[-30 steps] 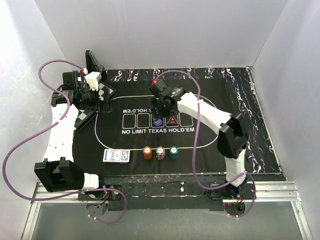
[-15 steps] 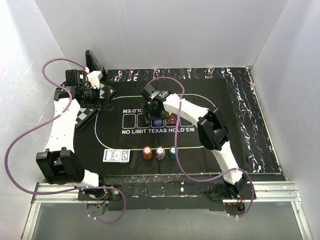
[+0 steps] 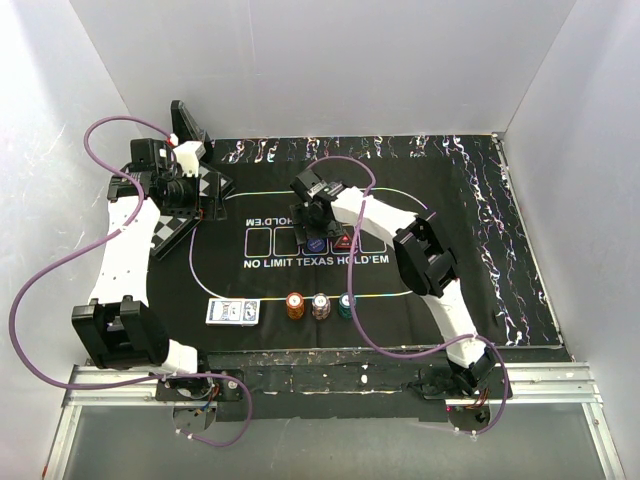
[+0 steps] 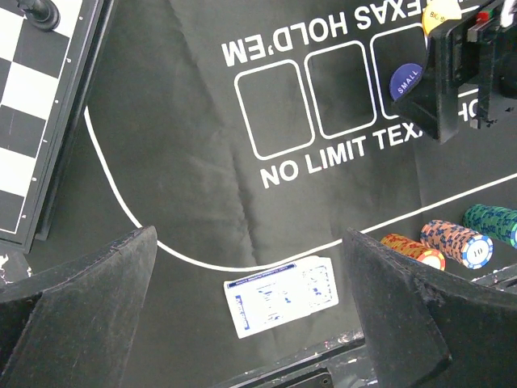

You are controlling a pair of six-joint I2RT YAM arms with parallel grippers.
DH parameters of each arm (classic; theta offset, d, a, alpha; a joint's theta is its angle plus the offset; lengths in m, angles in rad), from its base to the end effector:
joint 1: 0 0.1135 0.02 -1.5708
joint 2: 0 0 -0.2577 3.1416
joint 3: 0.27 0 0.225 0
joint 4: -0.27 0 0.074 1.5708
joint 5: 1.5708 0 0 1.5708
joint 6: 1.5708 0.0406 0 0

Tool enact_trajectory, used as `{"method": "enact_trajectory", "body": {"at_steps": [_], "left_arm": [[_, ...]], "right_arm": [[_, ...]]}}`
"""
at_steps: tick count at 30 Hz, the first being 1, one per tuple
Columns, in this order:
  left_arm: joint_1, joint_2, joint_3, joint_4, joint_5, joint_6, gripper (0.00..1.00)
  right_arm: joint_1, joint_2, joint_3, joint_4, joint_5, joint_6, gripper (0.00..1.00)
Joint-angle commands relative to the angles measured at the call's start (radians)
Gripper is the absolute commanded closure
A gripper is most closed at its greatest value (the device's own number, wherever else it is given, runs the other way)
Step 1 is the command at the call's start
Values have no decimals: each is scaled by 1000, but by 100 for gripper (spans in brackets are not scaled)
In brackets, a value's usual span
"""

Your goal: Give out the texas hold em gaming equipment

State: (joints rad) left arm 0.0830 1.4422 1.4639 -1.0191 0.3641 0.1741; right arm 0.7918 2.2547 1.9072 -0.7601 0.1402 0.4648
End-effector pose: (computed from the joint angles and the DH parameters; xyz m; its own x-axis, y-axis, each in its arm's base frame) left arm 0.2635 0.0074 0.3397 -0.8046 0.0955 -0.5861 0.2583 0.9450 -0.2007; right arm 0.3259 0.3221 0.1937 -0.8580 -0.2373 -0.4555 -0.3089 0.9470 0.0885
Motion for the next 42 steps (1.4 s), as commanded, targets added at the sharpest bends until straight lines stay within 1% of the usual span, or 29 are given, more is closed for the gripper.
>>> {"method": "enact_trajectory", "body": {"at_steps": [1, 6, 10, 13, 15, 20, 21, 24, 27, 29, 31, 35, 37, 39, 42], "left_arm": [[3, -54, 27, -6, -4, -7, 0], [3, -55, 32, -15, 4, 2, 0], [4, -51, 47, -29, 4, 7, 0], [4, -49, 47, -29, -1, 7, 0], [3, -51, 44, -27, -4, 5, 0], [4, -48, 56, -29, -17, 2, 0], [3, -45, 62, -30, -17, 2, 0], [3, -42, 69, -33, -19, 4, 0], [4, -42, 59, -30, -31, 8, 0], [3, -42, 53, -29, -37, 11, 0], [4, -40, 44, -29, -37, 18, 0], [9, -39, 26, -13, -31, 18, 0], [14, -32, 24, -13, -24, 15, 0], [18, -26, 29, -15, -8, 11, 0], [21, -25, 30, -12, 12, 10, 0]], "right_arm": [[1, 34, 7, 18, -25, 18, 20], [0, 49, 1, 19, -45, 35, 23], [1, 62, 12, 15, -62, 49, 32], [4, 77, 38, 4, -86, 55, 42], [14, 89, 58, 2, -100, 61, 44], [50, 143, 165, -25, -133, 86, 50], [63, 155, 193, -31, -170, 95, 50], [87, 201, 275, -39, -214, 129, 52], [103, 261, 392, -36, -272, 175, 55], [107, 295, 452, -22, -318, 202, 60], [107, 321, 495, -1, -355, 230, 62], [98, 321, 510, 41, -393, 250, 60], [86, 295, 489, 51, -398, 241, 57], [69, 240, 420, 76, -396, 226, 46], [37, 133, 314, 105, -370, 184, 36]]}}
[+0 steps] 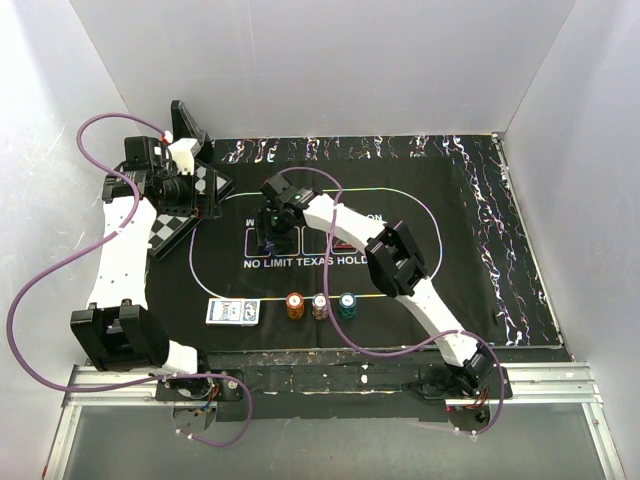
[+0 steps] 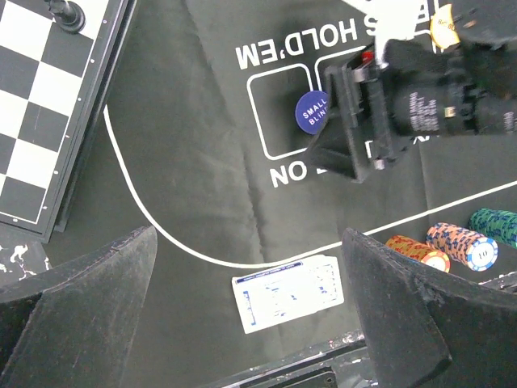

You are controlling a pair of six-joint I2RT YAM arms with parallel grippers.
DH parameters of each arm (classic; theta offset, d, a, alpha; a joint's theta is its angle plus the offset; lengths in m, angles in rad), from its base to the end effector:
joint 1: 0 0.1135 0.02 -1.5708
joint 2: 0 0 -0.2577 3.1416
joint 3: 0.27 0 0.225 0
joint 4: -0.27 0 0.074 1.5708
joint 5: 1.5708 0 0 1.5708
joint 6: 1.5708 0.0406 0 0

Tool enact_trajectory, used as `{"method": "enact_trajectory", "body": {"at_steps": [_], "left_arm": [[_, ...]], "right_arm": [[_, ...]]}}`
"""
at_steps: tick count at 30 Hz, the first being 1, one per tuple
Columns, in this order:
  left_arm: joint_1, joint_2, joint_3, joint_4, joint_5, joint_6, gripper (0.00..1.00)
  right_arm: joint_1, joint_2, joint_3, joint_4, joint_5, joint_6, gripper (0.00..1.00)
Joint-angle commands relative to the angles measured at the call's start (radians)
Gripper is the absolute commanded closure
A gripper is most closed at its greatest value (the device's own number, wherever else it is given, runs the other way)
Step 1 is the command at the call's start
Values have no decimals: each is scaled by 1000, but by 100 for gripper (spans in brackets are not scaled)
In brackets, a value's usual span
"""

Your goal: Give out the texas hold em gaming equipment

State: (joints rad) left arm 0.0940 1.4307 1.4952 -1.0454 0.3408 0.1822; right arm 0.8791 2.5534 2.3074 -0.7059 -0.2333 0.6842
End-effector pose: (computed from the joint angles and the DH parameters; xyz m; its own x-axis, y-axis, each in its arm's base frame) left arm 0.2591 0.0108 0.3493 -0.7961 0.0965 -0.5974 0.2450 0.9541 -0.1724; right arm 0.3278 0.4105 0.1694 -0.9303 -0.1592 -0.3305 -0.3186 0.7973 0.5126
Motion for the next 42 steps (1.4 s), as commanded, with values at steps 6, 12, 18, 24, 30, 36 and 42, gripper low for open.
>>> {"method": "enact_trajectory", "body": {"at_steps": [6, 12, 18, 24, 30, 36, 42], "left_arm": [[12, -10, 16, 10, 52, 2, 0], [12, -18, 0, -2, 52, 17, 0], [12, -42, -16, -36, 40, 71, 0], [13, -44, -4, -36, 52, 59, 0], [12, -53, -16, -25, 49, 48, 0], [13, -55, -18, -16, 55, 40, 0], [13, -53, -10, -16, 55, 37, 0]], "right_arm": [[-121, -341, -232, 39, 54, -109, 33], [-155, -413, -429, 95, 51, -104, 33], [-163, -414, -526, 135, 48, -101, 35], [-181, -395, -582, 141, 63, -75, 38], [-207, -424, -680, 177, 81, -58, 41], [-224, -440, -732, 189, 124, -54, 42], [-252, -426, -688, 166, 227, -60, 43]]}}
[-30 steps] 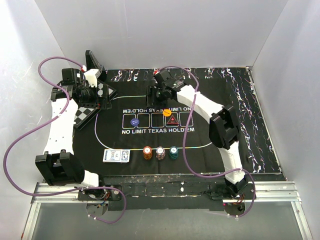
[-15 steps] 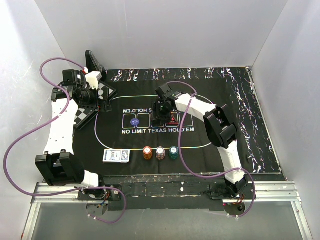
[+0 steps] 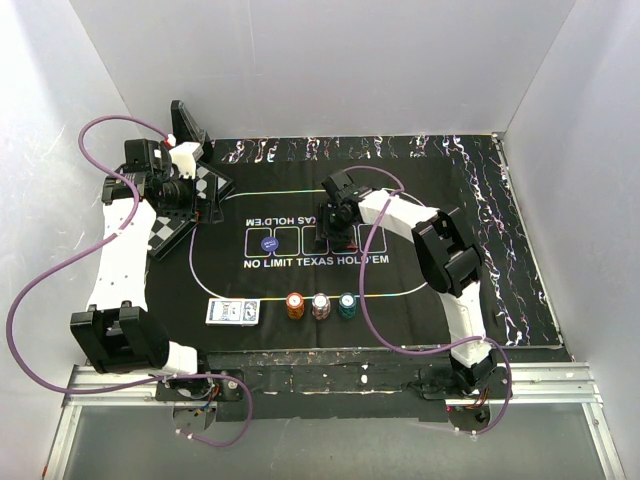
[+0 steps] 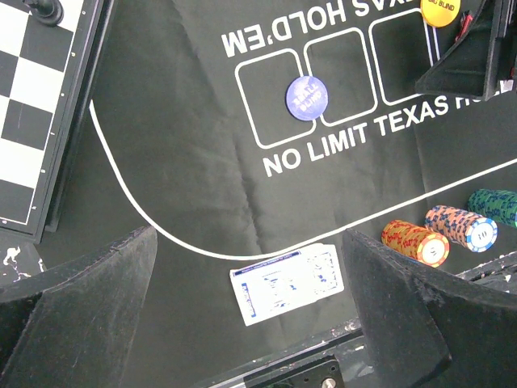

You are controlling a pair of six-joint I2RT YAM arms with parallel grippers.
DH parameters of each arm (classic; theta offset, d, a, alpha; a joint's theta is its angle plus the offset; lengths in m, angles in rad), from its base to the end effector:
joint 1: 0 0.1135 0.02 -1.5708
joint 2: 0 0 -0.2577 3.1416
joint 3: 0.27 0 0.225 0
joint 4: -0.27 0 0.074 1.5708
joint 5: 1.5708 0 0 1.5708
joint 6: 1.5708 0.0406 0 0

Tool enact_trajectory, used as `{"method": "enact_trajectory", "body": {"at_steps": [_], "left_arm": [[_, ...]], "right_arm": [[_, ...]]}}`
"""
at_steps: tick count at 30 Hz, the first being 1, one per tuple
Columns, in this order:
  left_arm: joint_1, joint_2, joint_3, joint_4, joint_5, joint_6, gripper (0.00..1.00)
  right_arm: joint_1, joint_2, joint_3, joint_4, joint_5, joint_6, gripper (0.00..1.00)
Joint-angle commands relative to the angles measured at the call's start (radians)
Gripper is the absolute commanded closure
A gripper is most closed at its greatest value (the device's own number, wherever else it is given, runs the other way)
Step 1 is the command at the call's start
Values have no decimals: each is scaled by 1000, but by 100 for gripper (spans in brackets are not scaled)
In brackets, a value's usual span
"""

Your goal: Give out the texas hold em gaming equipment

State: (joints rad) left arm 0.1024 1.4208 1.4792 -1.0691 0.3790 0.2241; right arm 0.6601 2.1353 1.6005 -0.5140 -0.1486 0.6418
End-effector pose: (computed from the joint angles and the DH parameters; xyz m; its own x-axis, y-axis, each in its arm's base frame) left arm 0.2540 0.0110 0.3462 -0.7993 0.1254 -0.5876 0.2854 0.9399 -0.1876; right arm 0.3375 0.2696 0.1734 -0.9464 0.0148 -0.3226 -0.1226 0.9077 0.4013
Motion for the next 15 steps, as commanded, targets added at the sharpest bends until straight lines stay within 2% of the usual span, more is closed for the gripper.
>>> {"method": "enact_trajectory", "body": {"at_steps": [1, 7, 12, 15], "left_arm": [[3, -45, 4, 9, 15, -3, 0], [5, -43, -5, 14, 9, 0, 0], [5, -39, -16, 24, 6, 3, 0], [3, -34, -20, 31, -2, 6, 0]], "right_arm": [[-39, -5, 33, -37, 177, -19, 44], [-77, 20, 78, -26, 239, -22, 49], [-96, 73, 154, -34, 235, -27, 51], [-97, 121, 216, -57, 218, -28, 56]]}}
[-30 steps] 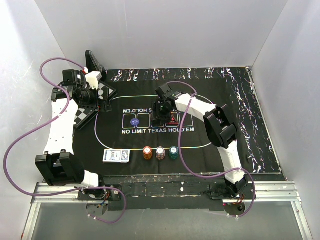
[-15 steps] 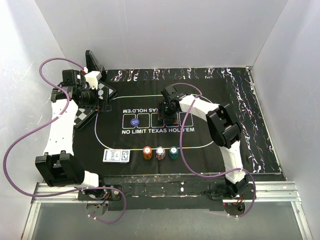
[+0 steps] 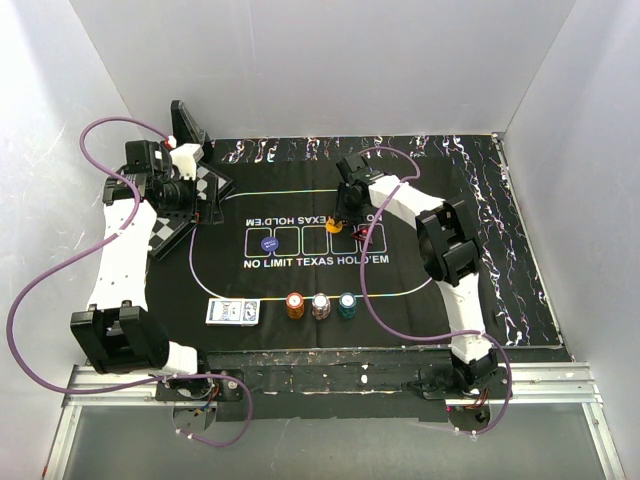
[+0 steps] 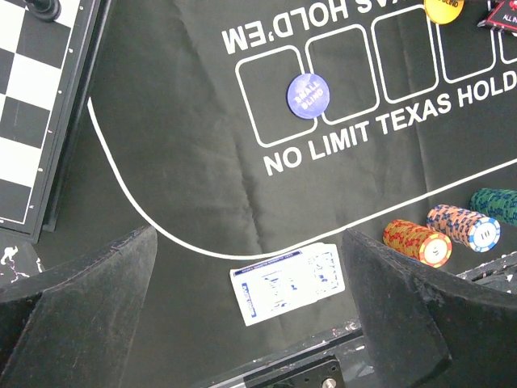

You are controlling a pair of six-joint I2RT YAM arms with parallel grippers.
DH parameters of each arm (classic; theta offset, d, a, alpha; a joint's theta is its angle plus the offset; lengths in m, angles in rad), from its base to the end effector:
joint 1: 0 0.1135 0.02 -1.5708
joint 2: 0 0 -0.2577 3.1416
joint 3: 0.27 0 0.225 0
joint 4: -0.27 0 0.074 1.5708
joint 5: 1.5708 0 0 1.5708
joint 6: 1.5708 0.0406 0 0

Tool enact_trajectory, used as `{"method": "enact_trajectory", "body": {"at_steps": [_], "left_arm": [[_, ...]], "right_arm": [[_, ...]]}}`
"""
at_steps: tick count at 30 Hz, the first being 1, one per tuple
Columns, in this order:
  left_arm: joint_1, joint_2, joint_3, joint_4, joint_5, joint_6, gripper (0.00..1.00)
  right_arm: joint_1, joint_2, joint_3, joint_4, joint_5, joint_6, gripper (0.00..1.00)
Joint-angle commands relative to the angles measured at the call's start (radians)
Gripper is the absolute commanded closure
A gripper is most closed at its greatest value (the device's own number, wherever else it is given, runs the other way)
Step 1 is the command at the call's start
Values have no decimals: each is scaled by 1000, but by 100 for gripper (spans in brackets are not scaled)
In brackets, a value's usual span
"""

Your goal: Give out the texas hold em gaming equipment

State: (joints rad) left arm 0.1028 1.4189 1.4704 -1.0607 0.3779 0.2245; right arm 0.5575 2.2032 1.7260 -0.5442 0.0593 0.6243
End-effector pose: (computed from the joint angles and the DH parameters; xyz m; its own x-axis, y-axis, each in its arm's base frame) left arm 0.2542 0.0112 0.3448 -0.7985 0.1256 -0.5887 0.2850 0.9403 -0.1859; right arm 0.3851 0.2373 0.1774 -0.8805 0.1386 -0.4532 0.0158 0.9643 0.2642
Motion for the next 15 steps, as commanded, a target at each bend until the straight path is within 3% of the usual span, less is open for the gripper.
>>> {"method": "enact_trajectory", "body": {"at_steps": [1, 4, 10, 15], "left_arm": [[3, -32, -12, 22, -2, 7, 0], [5, -29, -12, 24, -4, 13, 0], [6, -32, -19, 30, -2, 21, 0], [5, -58, -30, 39, -28, 33, 0]], "right_arm": [[5, 62, 104, -33, 2, -11, 58], [12, 41, 95, -56, -7, -9, 54], [15, -86, -80, 49, 28, -8, 24], [42, -119, -118, 59, 49, -20, 23]]}}
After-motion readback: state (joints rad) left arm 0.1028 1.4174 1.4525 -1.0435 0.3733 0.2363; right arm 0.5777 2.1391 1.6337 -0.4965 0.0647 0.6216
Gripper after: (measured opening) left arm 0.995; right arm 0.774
